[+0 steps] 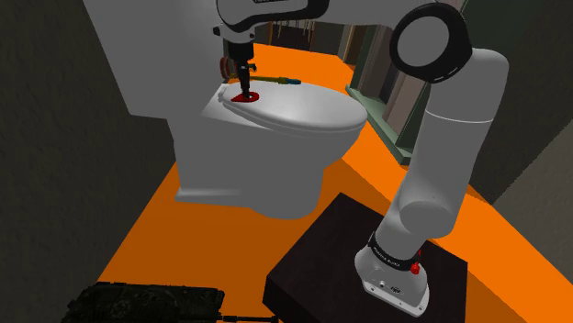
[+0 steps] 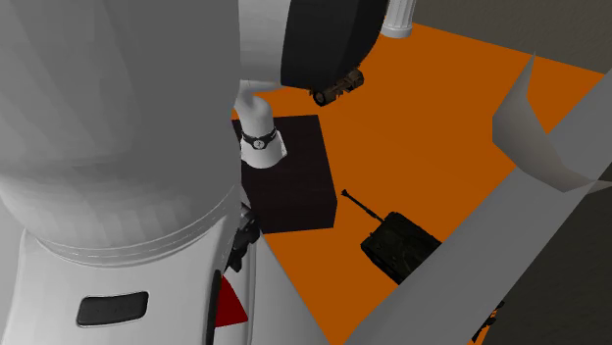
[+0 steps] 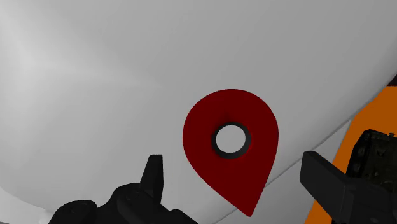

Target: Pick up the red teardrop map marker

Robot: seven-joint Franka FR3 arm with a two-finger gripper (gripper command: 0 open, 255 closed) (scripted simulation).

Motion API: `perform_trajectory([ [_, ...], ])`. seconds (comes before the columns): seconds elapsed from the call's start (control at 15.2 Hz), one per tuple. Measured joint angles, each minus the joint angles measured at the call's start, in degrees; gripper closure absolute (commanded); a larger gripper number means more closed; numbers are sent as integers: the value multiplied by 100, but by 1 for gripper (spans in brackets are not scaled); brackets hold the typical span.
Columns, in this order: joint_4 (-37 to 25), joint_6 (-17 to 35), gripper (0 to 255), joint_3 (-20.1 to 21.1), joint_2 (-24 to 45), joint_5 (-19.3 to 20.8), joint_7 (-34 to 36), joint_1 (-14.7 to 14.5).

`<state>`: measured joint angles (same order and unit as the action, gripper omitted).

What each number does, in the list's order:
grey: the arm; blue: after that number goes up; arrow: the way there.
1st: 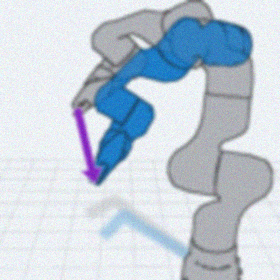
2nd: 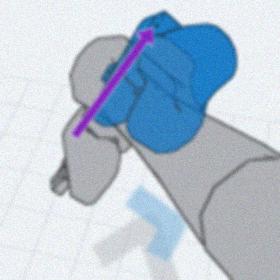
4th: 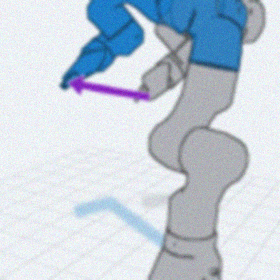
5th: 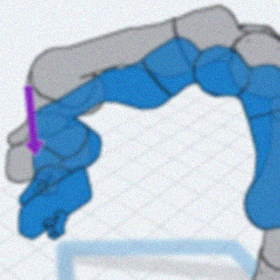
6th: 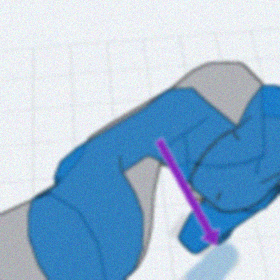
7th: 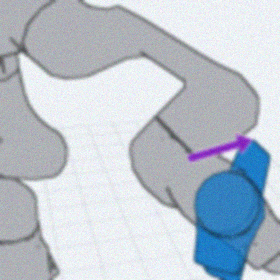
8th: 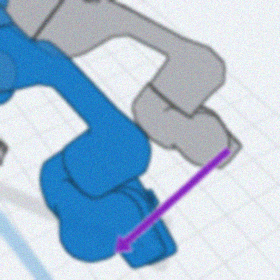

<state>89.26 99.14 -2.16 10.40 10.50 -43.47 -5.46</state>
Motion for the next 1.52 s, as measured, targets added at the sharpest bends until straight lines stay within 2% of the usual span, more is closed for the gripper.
perform_trajectory([
  [0.13,153,141,0,2,-9,5,29,-2],
  [0.2,180,175,255,3,0,6,38,-3],
  [0.86,197,203,255,3,7,6,40,-2],
  [1.52,-563,-490,255,7,64,-12,-72,-14],
])
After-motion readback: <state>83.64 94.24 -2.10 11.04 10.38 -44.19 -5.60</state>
